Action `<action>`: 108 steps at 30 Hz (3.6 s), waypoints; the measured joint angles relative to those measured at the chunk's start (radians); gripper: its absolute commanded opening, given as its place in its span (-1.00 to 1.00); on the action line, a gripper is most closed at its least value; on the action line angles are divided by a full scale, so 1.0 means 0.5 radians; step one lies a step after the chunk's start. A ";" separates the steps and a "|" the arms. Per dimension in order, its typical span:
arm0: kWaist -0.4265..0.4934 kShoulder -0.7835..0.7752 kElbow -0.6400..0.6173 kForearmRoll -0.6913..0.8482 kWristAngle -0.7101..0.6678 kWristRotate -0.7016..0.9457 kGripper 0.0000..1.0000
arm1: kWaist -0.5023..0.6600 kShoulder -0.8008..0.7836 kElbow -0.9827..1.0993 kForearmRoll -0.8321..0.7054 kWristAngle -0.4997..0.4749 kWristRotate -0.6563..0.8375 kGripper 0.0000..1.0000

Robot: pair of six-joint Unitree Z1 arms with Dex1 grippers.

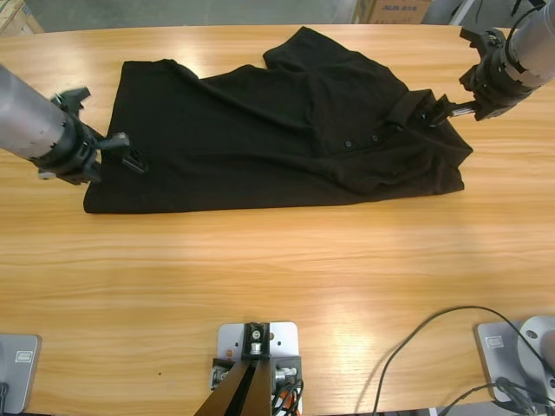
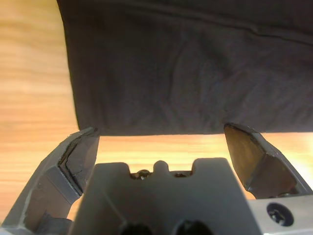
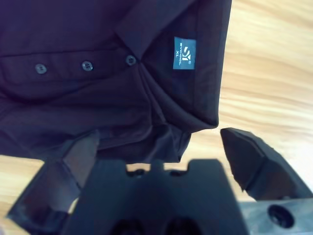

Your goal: Fold clothes

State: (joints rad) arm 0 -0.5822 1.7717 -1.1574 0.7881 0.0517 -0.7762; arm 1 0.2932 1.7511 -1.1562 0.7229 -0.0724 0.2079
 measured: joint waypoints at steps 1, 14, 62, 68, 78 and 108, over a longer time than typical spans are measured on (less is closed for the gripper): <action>-0.009 0.038 0.002 0.004 0.000 -0.029 1.00 | 0.000 0.000 0.028 -0.036 0.000 0.011 1.00; -0.025 0.339 -0.088 -0.046 0.000 -0.122 1.00 | 0.000 0.310 0.166 -0.455 0.083 -0.062 1.00; -0.275 -0.068 0.690 -0.084 -0.087 -0.255 1.00 | 0.768 0.042 0.759 -0.262 0.063 1.225 0.98; -0.338 -0.142 0.734 -0.053 -0.136 -0.255 1.00 | 0.952 0.009 0.797 -0.204 0.063 1.386 0.98; -0.473 -0.263 0.728 -0.029 -0.131 -0.255 1.00 | 0.993 -0.040 0.816 -0.179 0.050 1.424 0.98; -0.153 0.205 0.356 -0.256 -0.326 2.536 0.89 | 0.993 -0.041 0.832 -0.250 0.054 1.404 0.98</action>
State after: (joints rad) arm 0 -0.6588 1.8740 -0.9793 0.6599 -0.1115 0.4917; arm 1 0.7898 1.7304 -0.7400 0.5978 -0.0455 0.9097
